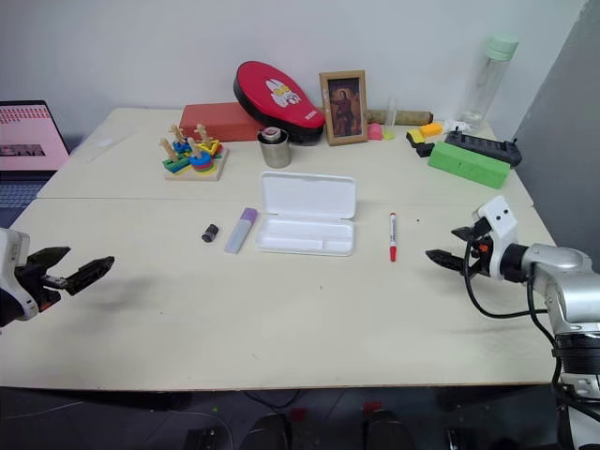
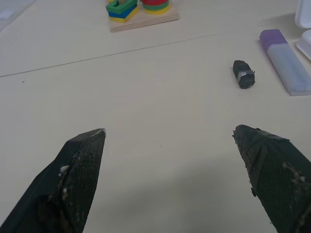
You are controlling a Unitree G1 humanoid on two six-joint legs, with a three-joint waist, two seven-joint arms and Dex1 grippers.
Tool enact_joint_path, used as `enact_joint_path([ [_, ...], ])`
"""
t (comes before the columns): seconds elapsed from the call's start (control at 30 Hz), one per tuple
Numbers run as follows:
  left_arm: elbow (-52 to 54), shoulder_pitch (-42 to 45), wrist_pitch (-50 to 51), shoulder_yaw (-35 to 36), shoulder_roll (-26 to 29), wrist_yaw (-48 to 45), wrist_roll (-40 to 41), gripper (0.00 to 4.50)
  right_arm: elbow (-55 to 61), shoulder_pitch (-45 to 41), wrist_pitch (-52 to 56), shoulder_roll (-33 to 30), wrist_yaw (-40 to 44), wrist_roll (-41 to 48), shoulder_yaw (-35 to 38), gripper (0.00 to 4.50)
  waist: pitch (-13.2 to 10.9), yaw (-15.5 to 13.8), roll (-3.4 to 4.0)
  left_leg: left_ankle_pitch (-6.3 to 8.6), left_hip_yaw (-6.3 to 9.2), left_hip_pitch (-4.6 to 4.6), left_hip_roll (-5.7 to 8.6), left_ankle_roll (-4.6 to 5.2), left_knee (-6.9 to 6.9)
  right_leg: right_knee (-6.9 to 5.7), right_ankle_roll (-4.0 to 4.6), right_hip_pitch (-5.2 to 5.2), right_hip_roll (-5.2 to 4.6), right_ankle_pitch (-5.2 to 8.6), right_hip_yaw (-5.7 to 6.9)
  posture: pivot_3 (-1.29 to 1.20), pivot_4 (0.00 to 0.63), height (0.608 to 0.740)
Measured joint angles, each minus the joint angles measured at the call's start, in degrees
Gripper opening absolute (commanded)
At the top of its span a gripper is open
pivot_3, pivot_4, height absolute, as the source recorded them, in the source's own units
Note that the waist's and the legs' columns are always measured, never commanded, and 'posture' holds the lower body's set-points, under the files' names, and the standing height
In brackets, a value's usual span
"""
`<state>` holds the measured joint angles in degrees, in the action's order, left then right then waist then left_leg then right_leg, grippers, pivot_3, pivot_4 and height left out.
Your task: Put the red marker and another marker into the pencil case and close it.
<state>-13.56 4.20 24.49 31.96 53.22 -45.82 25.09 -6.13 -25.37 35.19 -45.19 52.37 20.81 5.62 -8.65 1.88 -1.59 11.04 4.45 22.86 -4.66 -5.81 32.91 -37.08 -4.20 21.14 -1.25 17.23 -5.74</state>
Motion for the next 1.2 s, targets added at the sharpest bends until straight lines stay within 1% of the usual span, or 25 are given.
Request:
enact_joint_path([
  [0.3, 2.0, -0.2, 1.3, 0.0, 0.0, -0.1, 0.7, 4.5, 0.2, 0.0, 0.2, -0.1, 0.1, 0.0, 0.0, 4.46, 0.0, 0.0, 0.0, 0.0, 0.0, 0.0, 0.0, 0.0, 0.0, 0.0, 0.0, -0.01, 0.0, 0.0, 0.0, 0.0, 0.15, 0.74],
  [0.83, 2.2, -0.1, 1.4, -0.1, -0.2, -0.1, 0.9, 4.5, 0.2, -0.3, 0.4, -0.1, 0.6, 0.0, -0.3, 4.46, 0.0, 0.0, 0.0, 0.0, 0.0, 0.0, 0.0, 0.0, 0.0, 0.0, 0.0, -0.01, 0.0, 0.0, 0.0, 0.0, 0.15, 0.74],
  [1.2, 2.2, 1.3, 1.2, -0.7, -0.7, -1.2, 1.1, 4.5, 0.2, -1.0, 0.3, 0.0, 1.6, -0.6, -2.0, 4.46, 0.0, 0.0, 0.0, 0.0, 0.0, -0.01, 0.0, 0.0, 0.01, 0.0, 0.0, -0.01, 0.0, 0.0, 0.0, 0.0, 0.15, 0.74],
])
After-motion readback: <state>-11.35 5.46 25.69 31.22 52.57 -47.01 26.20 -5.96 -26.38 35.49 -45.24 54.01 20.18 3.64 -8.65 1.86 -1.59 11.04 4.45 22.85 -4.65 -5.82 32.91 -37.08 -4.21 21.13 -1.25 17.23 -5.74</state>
